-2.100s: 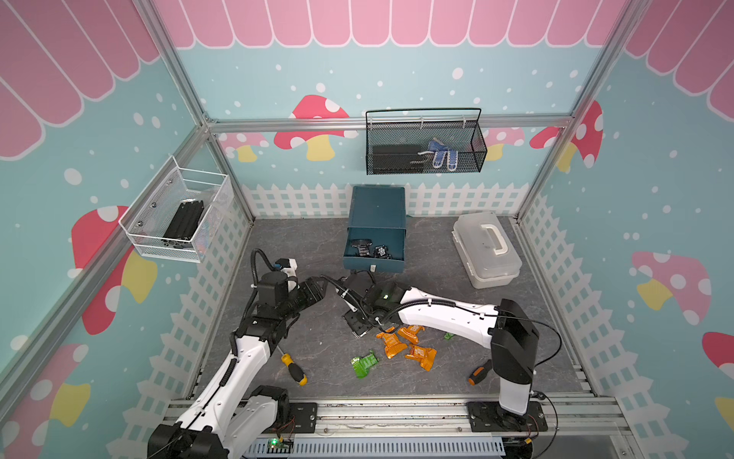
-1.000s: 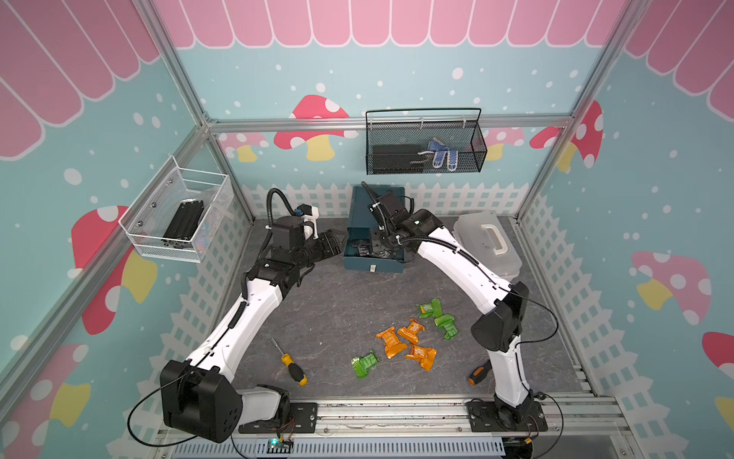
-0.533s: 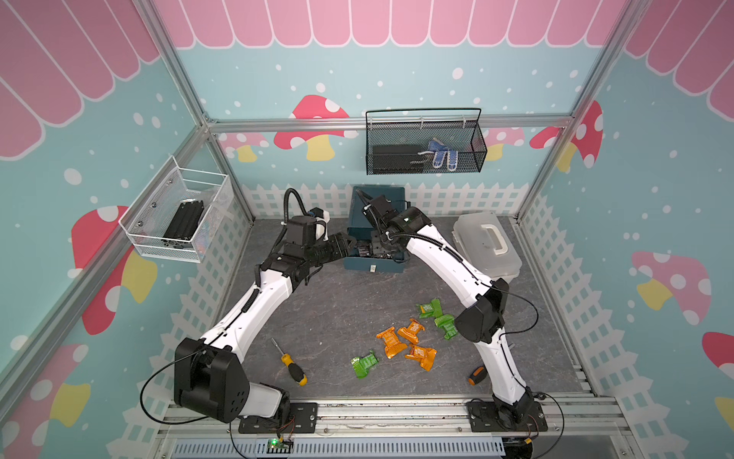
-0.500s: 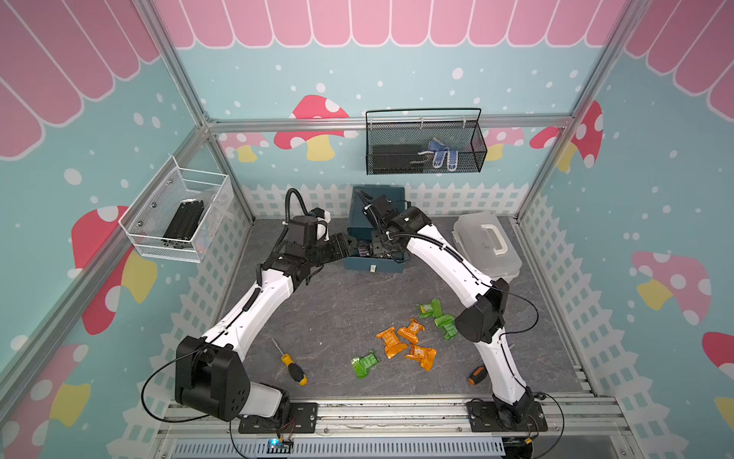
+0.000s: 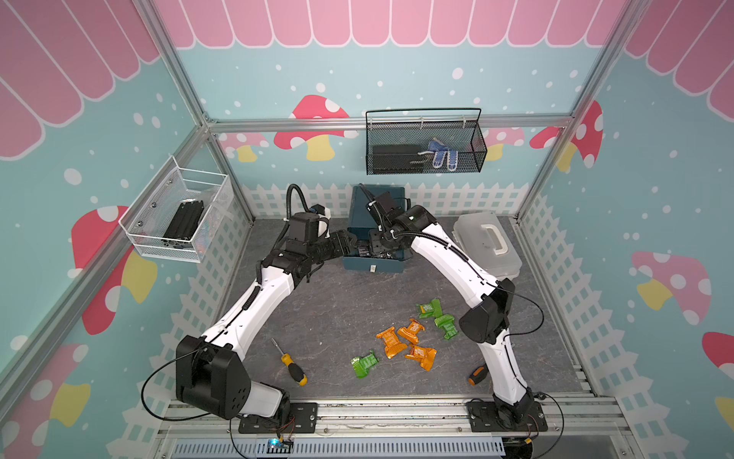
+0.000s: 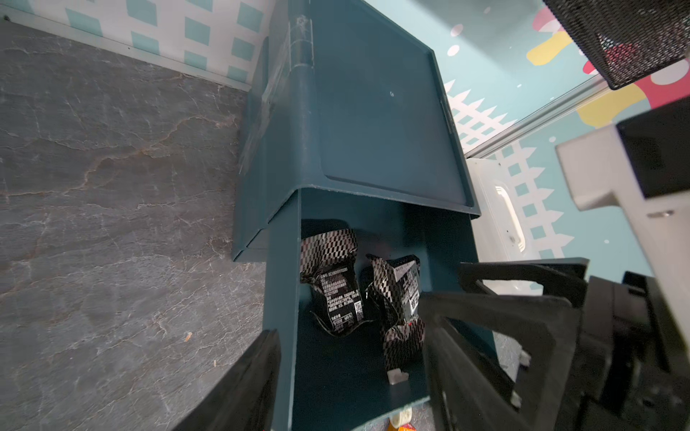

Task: Place the cookies into the drawer by color
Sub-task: Place the cookie in the drawer.

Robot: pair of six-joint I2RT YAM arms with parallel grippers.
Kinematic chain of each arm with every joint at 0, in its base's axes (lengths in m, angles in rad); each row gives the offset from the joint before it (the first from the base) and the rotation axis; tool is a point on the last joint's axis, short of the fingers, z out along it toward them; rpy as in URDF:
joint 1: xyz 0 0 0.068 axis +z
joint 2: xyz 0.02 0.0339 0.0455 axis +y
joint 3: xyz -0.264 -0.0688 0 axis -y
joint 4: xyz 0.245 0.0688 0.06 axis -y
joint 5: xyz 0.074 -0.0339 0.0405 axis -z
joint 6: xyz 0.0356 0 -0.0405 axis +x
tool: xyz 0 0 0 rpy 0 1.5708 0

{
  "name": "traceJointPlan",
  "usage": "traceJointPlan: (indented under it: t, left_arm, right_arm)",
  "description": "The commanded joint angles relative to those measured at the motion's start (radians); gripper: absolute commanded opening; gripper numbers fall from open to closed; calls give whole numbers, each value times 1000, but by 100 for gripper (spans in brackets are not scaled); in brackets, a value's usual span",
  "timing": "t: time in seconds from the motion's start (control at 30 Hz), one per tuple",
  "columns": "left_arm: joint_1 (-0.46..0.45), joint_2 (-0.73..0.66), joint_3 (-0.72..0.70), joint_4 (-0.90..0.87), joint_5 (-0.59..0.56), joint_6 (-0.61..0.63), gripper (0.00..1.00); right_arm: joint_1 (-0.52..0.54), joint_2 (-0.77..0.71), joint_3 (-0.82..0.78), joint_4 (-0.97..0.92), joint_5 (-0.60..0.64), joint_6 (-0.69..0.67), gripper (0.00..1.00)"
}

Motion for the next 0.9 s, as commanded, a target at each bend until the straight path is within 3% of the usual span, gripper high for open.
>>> traceJointPlan:
  t: [0.0,0.3,0.5,0.73,0.87]
  left_arm:
    - [21,10,63,-2,-18,25,66]
    - [60,185,244,-2,59,47,66]
    - [60,326,402,-31,60,70,59]
    - [58,453,525,-99,5,97,47]
    - [58,494,547,-115,-6,109,43]
  right_arm:
    - [8,-139,-106,133,-94,-68,61]
    - [43,-437,-530,456,-356,-206,61]
    - [64,-553,-798,630,-426,-291,59]
    - [86,-535,-888,648,-464,-400,56]
    - [86,-508,-901,656,-388,-434,54]
